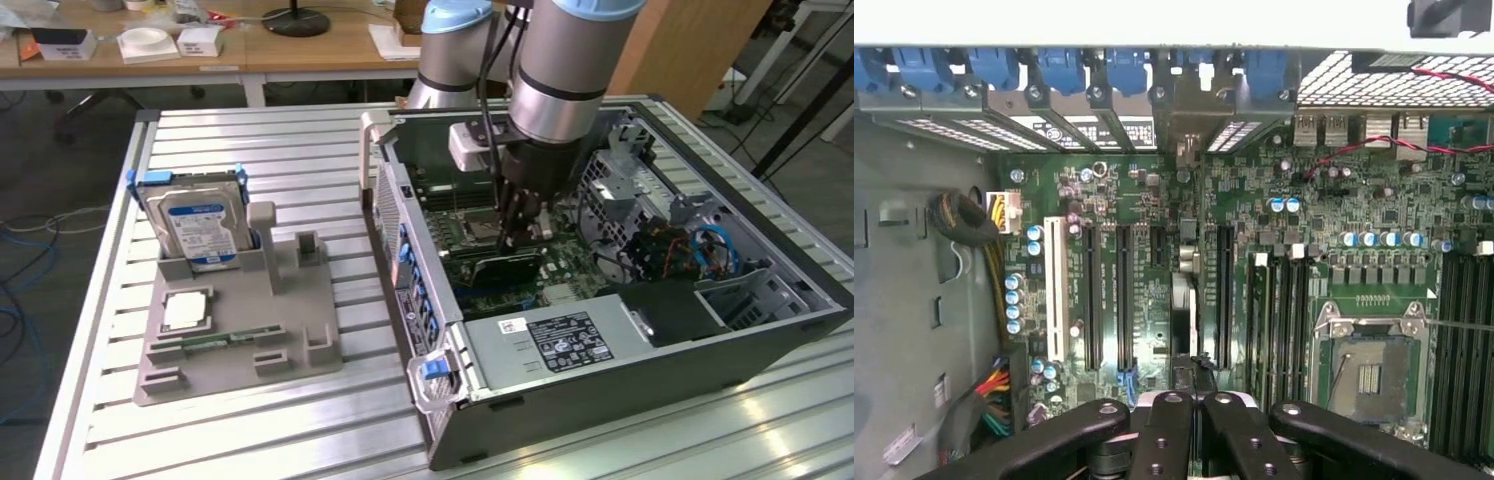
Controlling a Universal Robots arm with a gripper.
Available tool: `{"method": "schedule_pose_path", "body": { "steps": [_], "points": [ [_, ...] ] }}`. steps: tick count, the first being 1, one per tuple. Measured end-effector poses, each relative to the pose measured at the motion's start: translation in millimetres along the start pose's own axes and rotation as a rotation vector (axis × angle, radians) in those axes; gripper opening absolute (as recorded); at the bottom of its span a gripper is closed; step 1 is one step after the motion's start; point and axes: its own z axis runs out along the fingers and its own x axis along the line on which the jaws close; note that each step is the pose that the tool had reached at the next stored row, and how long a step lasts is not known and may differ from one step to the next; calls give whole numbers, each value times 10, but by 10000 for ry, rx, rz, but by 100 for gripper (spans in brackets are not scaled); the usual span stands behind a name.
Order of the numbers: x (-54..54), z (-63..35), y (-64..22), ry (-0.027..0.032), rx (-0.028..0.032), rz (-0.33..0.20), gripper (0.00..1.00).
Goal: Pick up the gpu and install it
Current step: 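Press down on the gpu until it lock into place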
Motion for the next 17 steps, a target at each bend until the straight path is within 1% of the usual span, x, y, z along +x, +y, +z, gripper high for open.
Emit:
{"method": "schedule_pose_path", "body": {
  "steps": [1,2,3,7,14,17],
  "points": [
    [1,2,0,3,-137,12,11],
    [1,2,0,9,-314,23,11],
    [2,5,-1,9,-415,28,11],
    [1,11,-3,6,-419,28,11],
    [3,132,0,7,-420,28,11],
    [4,147,1,8,-421,28,11]
  ]
}}
